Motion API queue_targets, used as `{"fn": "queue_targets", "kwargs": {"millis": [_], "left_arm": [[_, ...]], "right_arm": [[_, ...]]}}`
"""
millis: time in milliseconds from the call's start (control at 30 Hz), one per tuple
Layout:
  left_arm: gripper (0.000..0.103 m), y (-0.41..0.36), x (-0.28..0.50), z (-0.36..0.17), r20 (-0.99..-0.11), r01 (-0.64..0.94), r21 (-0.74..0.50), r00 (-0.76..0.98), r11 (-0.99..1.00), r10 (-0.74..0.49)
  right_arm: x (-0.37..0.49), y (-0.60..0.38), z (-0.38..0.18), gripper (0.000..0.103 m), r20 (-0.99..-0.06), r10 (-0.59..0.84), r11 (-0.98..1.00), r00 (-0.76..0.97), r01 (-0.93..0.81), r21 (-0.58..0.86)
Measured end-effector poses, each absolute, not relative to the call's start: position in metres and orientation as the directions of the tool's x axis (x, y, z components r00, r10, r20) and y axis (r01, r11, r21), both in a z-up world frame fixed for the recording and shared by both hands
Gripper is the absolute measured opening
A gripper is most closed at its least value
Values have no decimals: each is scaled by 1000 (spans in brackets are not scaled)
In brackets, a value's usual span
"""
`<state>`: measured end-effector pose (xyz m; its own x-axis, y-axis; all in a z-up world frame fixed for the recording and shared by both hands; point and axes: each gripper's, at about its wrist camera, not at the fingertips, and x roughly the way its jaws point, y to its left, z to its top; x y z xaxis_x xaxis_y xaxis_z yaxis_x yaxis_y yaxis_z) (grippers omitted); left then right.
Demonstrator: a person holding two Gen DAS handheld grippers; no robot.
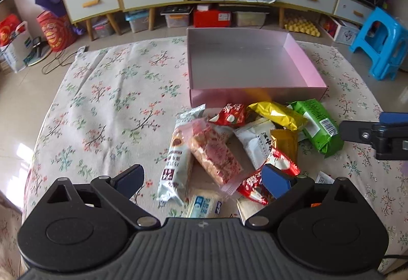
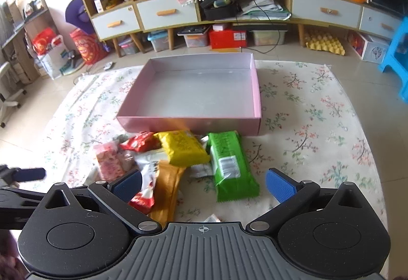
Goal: Organize snacks
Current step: 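Grasp the white cookie bar with left tool while right tool grasps green packet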
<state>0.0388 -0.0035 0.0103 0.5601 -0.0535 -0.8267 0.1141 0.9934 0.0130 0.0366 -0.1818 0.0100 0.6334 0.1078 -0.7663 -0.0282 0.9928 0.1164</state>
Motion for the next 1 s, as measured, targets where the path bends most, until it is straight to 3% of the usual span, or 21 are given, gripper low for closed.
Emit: {"fn": "queue_targets", "kwargs": {"millis": [167,400,467,533,633,733,867,1000], "left_arm": [[98,3,47,-5,-813,159,32,578,987,-67],[81,14,67,-18,-823,238,-34,544,971,-162],[77,20,74,-21,-827,229,-63,532,971,-180],[69,26,79,-24,-828,222,-97,523,970,-202],[58,36,85,-28,-837,211,-130,500,969,-221],[53,45,87,-31,-841,202,-157,486,967,-238],[56,49,90,-35,-846,202,-176,470,963,-253],[53,53,93,-36,-850,208,-203,447,957,-277]], "right_arm": [[54,-188,-11,98,-803,148,988,577,-44,151],[73,-207,-18,93,-791,191,976,580,-25,217],[81,-219,-22,85,-791,194,968,580,16,249],[89,-232,-29,68,-798,220,949,561,65,308],[97,-244,-42,54,-814,244,925,527,125,358],[100,-247,-50,51,-821,266,912,505,145,385],[101,-240,-53,51,-826,275,914,492,133,384],[104,-229,-57,53,-842,256,931,475,113,347]]}}
